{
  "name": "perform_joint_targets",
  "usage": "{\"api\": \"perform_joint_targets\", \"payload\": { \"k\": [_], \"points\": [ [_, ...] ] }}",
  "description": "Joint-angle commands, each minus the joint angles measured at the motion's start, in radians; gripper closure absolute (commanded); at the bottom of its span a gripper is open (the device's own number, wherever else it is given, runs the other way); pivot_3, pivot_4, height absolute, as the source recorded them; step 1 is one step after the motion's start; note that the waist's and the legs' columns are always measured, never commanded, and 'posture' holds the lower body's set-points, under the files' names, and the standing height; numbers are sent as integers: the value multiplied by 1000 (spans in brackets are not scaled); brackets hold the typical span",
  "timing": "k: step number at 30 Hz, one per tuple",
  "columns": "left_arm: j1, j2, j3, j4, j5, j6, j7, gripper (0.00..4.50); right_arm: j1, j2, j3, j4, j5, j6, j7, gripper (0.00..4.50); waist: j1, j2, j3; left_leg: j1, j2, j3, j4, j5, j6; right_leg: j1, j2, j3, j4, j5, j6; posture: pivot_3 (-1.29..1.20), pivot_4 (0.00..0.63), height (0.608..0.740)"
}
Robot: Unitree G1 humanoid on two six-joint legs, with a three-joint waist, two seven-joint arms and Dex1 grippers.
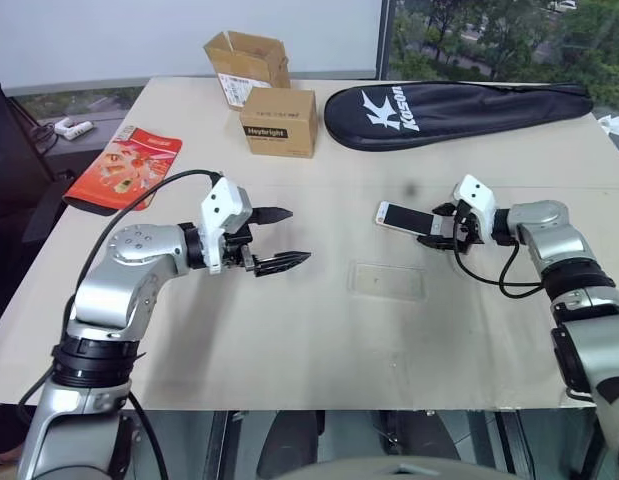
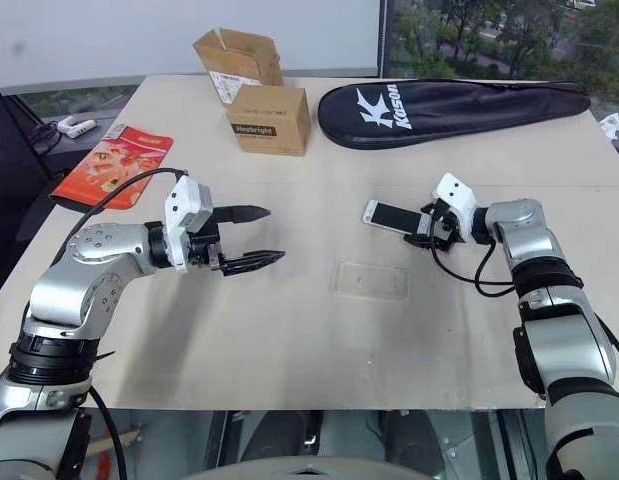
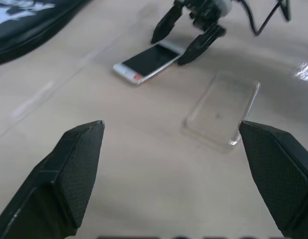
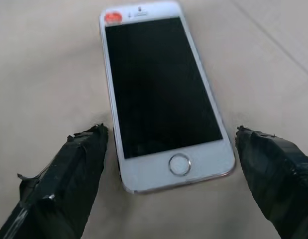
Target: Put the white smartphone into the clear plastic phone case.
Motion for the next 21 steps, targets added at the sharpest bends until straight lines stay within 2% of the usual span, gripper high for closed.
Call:
{"api": "perform_joint_targets", "payload": {
  "k": [1,5,7,10,12,18,21],
  "points": [
    [8,25,19,-70,14,18,39,0,-31,10,15,74,-34,-45,3,109,-5,0,0,0,0,0,0,0,0,0,0,0,0,0,0,0,150,740],
    [24,34,13,-91,32,30,65,0,-43,20,30,125,-55,-78,24,109,-14,0,0,2,0,0,0,0,0,0,0,1,3,0,0,0,150,740],
    [32,38,11,-94,37,30,67,0,-45,20,40,139,-69,-97,35,480,-16,0,0,2,0,0,0,0,0,0,0,1,3,0,0,0,150,740],
    [38,40,13,-94,41,31,68,0,-46,18,47,155,-81,-112,37,1511,-17,-1,-1,2,0,0,0,0,0,0,0,1,3,0,0,0,150,740],
    [41,42,10,-91,45,27,67,0,-48,18,46,162,-82,-115,38,1995,-18,-3,-2,5,0,0,1,0,0,2,0,1,3,0,0,0,150,740],
    [44,43,5,-81,49,18,59,0,-45,13,40,165,-83,-115,35,4426,-18,-3,-2,19,0,1,1,0,0,17,0,2,2,-2,-3,0,150,740],
    [41,41,3,-72,52,11,54,0,-44,14,26,166,-74,-111,19,4426,-18,-3,-2,19,0,1,1,0,0,17,0,2,2,-2,-4,0,150,740]
  ]
}}
